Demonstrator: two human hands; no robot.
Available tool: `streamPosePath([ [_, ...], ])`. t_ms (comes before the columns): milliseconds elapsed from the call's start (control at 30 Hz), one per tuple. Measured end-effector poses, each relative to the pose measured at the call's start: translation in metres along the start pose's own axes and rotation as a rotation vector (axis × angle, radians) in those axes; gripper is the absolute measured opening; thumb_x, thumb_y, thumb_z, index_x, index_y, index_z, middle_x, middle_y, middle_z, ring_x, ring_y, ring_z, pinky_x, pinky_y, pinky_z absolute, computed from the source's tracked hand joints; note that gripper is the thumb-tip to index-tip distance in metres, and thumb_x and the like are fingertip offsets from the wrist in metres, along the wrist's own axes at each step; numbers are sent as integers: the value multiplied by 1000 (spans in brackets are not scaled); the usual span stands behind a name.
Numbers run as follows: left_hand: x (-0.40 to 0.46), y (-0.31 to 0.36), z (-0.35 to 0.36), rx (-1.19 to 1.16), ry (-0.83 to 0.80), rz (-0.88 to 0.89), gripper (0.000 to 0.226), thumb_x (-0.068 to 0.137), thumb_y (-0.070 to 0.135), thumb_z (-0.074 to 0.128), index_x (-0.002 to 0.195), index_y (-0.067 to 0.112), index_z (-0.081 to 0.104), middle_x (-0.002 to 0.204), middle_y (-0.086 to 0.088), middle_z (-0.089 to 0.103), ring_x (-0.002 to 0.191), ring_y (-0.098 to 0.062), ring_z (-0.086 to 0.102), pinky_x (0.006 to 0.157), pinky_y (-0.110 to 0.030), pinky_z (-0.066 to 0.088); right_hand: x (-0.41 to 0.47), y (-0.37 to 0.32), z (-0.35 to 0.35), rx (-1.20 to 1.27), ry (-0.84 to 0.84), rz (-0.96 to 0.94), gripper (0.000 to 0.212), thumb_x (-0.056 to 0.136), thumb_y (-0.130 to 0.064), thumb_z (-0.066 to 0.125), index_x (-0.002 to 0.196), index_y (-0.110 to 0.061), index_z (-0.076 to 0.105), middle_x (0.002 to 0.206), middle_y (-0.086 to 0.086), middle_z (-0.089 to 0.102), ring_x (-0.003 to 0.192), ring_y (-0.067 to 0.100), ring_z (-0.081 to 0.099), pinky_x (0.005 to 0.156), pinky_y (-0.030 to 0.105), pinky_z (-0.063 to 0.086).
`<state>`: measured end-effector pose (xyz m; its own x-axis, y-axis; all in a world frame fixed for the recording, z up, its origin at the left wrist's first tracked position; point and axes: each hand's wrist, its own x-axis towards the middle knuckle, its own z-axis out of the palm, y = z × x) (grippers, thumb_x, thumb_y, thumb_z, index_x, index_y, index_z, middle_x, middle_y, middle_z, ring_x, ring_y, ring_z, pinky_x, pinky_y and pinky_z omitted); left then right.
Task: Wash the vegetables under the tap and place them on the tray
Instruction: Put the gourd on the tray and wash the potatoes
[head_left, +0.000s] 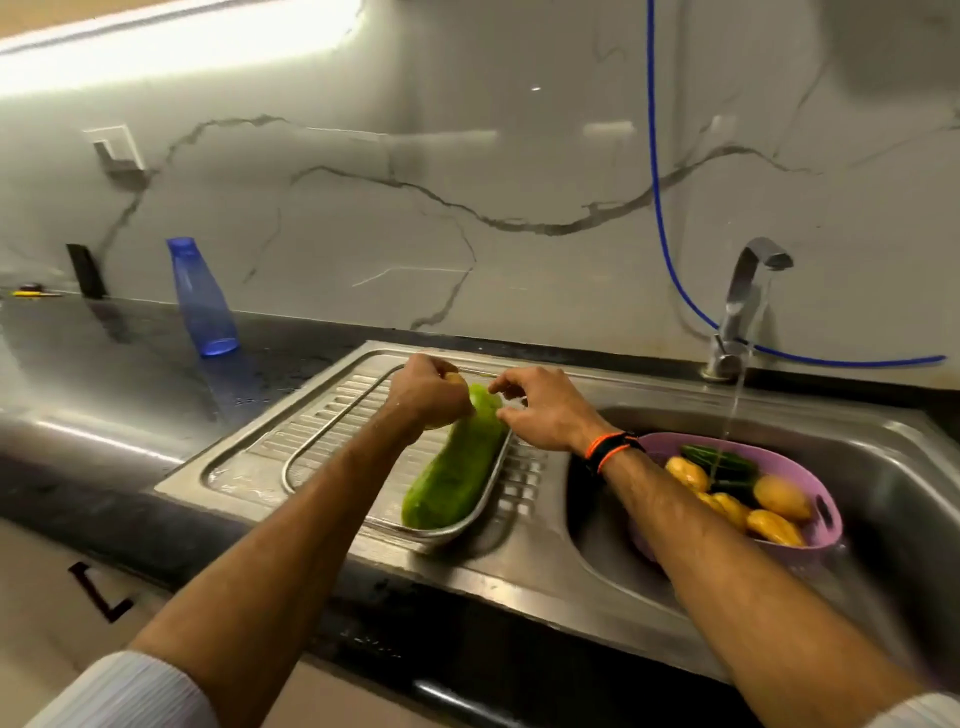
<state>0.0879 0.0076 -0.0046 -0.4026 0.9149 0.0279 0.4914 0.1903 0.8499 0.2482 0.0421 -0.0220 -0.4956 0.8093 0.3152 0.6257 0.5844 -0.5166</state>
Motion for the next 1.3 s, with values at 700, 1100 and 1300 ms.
streamPosePath([
  [700, 37, -57, -11, 375, -32, 245, 29, 87, 16, 71, 116, 13, 73, 117, -8, 71, 105, -22, 66, 93, -35, 54, 12, 5, 31, 65, 65, 34, 23, 84, -21, 70, 107, -22, 74, 121, -3, 68, 112, 12, 61, 104, 32, 45],
  [1100, 22, -15, -8, 260, -19, 312, 49, 80, 14, 81, 127, 11, 65, 129, -8, 65, 114, -20, 63, 99, -33, 52, -11, 15, 2, 160, 217, 111, 24, 86, -22, 72, 110, -21, 72, 111, -5, 71, 102, 6, 62, 84, 15, 40],
  [1300, -1, 29, 30, 142, 9, 437, 38, 82, 13, 78, 119, 13, 70, 120, -1, 70, 104, -16, 67, 94, -26, 52, -42, 57, -40, 150, 251, 214, 25, 83, -19, 74, 107, -22, 71, 103, -6, 71, 96, 5, 64, 85, 18, 48],
])
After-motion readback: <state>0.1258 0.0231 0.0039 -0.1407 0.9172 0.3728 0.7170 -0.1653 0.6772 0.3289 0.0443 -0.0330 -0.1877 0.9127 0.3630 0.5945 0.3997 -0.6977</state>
